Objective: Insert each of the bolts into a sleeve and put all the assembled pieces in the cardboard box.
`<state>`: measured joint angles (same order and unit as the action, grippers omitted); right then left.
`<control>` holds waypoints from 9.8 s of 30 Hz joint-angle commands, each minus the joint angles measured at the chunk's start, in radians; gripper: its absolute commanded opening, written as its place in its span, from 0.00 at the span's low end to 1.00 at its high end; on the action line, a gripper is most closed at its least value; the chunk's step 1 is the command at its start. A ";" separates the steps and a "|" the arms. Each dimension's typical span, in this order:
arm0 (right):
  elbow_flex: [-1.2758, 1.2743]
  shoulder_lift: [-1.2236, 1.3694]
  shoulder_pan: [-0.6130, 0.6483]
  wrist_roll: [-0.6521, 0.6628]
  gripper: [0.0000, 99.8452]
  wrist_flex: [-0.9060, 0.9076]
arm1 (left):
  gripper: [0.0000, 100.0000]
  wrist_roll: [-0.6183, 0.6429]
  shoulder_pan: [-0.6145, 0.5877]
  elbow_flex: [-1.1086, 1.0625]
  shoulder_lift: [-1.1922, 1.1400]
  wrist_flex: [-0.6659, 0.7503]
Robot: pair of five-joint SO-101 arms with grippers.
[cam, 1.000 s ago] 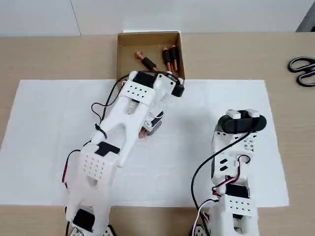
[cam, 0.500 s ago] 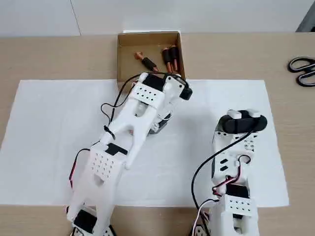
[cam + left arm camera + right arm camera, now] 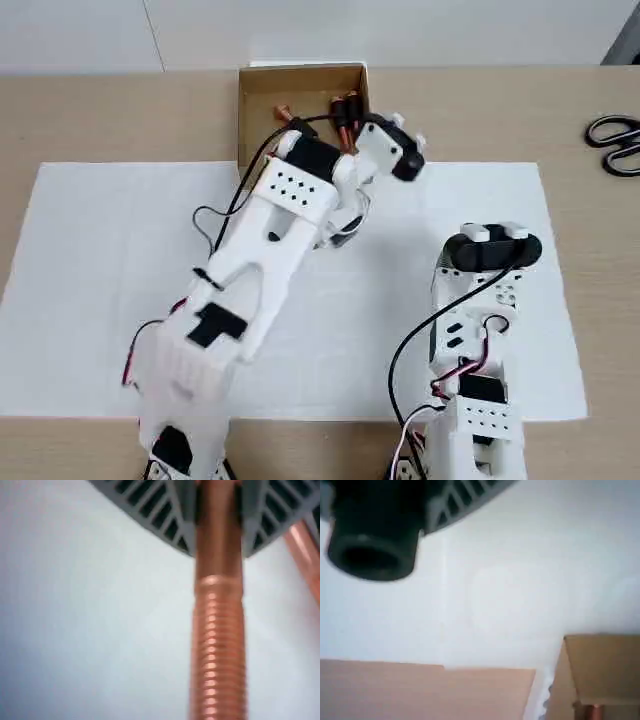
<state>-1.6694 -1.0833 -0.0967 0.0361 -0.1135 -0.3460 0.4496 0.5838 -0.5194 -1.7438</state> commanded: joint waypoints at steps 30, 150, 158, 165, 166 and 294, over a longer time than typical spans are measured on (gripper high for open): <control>-0.008 -0.012 -0.004 0.008 0.00 -0.018 | 0.01 -1.363 -0.404 -0.651 0.255 0.213; -0.008 -0.019 0.111 0.008 0.00 0.050 | 0.30 1.861 -0.434 -0.960 0.448 0.482; -0.008 -0.019 0.111 0.008 0.00 0.051 | 0.30 1.861 -0.440 -0.771 0.450 0.474; -0.008 -0.019 0.111 0.008 0.00 0.051 | 0.30 1.864 -0.413 -0.572 0.450 0.186; -0.008 -0.019 0.111 0.008 0.00 0.051 | 0.30 1.864 -0.411 -0.542 0.450 0.123; -0.008 -0.019 0.110 0.009 0.00 0.059 | 0.11 1.754 -0.350 -0.949 0.448 0.293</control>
<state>-1.6694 -1.0833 0.0123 0.0361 -0.0552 1.4339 0.0982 -0.4181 -0.0867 -1.4139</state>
